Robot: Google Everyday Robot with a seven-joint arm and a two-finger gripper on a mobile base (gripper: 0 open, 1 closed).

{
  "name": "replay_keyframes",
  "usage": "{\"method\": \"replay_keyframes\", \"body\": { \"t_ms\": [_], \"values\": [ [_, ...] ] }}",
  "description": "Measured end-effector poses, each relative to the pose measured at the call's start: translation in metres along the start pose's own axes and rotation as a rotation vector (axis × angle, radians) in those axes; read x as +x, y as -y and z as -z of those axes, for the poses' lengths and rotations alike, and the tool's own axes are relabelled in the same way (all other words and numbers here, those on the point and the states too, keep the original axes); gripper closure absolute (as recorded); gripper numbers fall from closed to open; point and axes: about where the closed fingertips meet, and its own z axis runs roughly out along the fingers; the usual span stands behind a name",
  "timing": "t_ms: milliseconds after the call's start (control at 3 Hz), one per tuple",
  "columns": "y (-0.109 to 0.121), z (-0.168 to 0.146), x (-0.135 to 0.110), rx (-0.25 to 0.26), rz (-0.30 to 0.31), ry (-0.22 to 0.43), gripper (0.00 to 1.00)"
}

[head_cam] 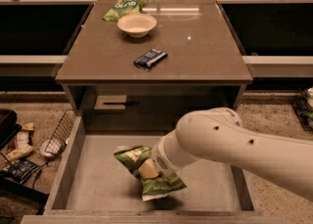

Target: Pick green jalapeno chip bag from top drawer and place on counter

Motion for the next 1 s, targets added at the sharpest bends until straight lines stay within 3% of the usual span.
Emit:
{"method": "replay_keyframes", "body": {
  "t_ms": [333,667,1000],
  "values": [
    [0.023,0.062,-0.050,-0.013,0.118,0.039,1.00],
    [0.054,0.094,-0.085,-0.014,0.144,-0.002,1.00],
    [0.105,0.144,-0.126,-0.009,0.085,-0.061,1.00]
  ]
}}
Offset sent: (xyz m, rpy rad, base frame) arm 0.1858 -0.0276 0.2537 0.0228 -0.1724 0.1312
